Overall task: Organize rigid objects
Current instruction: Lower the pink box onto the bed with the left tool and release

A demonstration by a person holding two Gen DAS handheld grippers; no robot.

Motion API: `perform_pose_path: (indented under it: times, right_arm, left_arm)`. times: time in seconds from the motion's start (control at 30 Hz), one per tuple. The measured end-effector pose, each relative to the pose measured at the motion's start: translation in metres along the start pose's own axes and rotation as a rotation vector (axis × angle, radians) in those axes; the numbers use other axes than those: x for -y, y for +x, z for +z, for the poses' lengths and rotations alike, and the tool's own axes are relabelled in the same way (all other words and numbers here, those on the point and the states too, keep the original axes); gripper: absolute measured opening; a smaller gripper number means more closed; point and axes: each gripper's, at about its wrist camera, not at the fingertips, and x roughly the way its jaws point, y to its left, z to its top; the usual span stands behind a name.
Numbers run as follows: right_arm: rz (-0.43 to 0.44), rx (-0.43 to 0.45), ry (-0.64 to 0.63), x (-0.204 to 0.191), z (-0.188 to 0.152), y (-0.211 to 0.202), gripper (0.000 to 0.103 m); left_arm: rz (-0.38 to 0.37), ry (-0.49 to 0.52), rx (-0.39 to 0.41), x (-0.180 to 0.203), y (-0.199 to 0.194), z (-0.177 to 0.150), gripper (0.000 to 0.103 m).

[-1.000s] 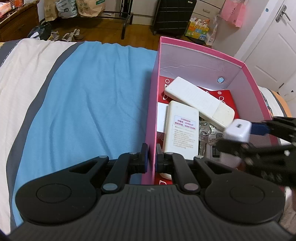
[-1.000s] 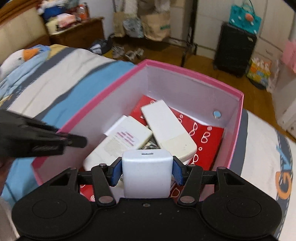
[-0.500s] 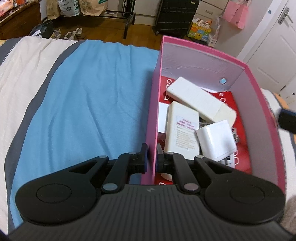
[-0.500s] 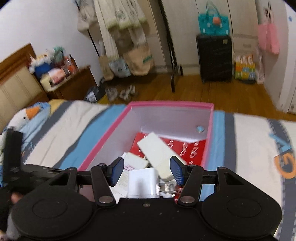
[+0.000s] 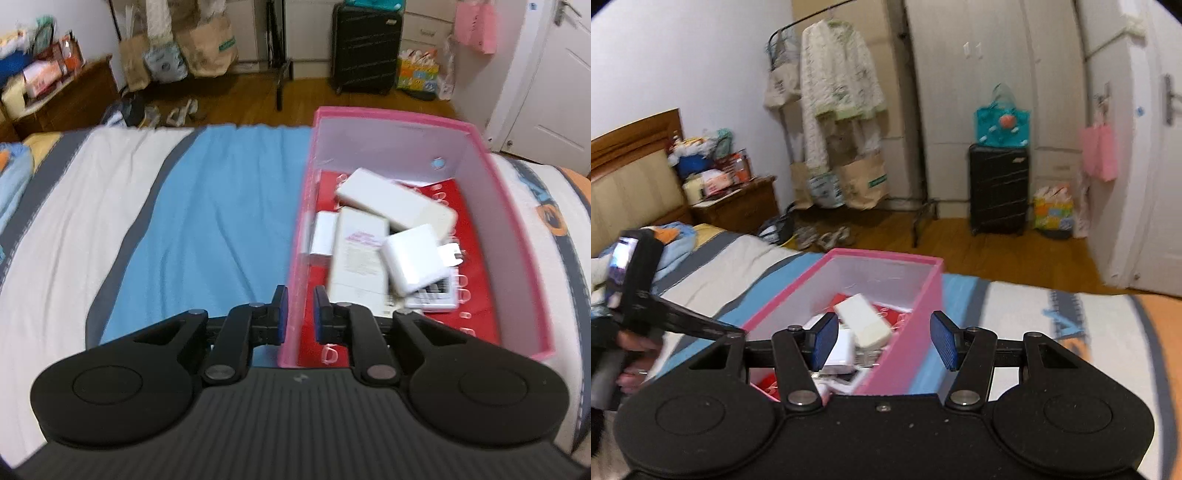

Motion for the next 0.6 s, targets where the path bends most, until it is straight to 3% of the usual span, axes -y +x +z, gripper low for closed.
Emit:
perform_pose_path:
  times: [0.07,0.17,0.23,0.33,0.4,0.6]
  right_arm:
    - [-0.006,0.021,0.01,0.002,-0.002,-0.014,0.06]
    - [-0.018,0.039,0.004,0.0,-0.005,-0.031,0.061]
    - [-0.012,0.056,-0.002,-0.002,-0.009,-0.041,0.061]
    - [-0.008,0.088,0.007,-0.004,-0.014,-0.054,0.061]
    - [-0.019,0.109,0.007,-0.008,-0.02,-0.061,0.061]
    - [-0.057,0.176,0.023,-0.01,-0.055,-0.083,0.07]
  left_arm:
    - [-0.036,-0.002,0.033,0.008,-0.022,-0.003,0.013]
    - [-0.031,0.035,0.061,0.027,-0.047,-0.012,0.02]
    - [-0.041,0.049,0.067,0.038,-0.058,-0.017,0.03]
    - [-0.003,0.048,0.083,0.054,-0.071,-0.028,0.031]
    - [-0.021,0.028,0.085,0.061,-0.077,-0.036,0.031]
    - [0.009,0.051,0.205,0.086,-0.105,-0.069,0.042]
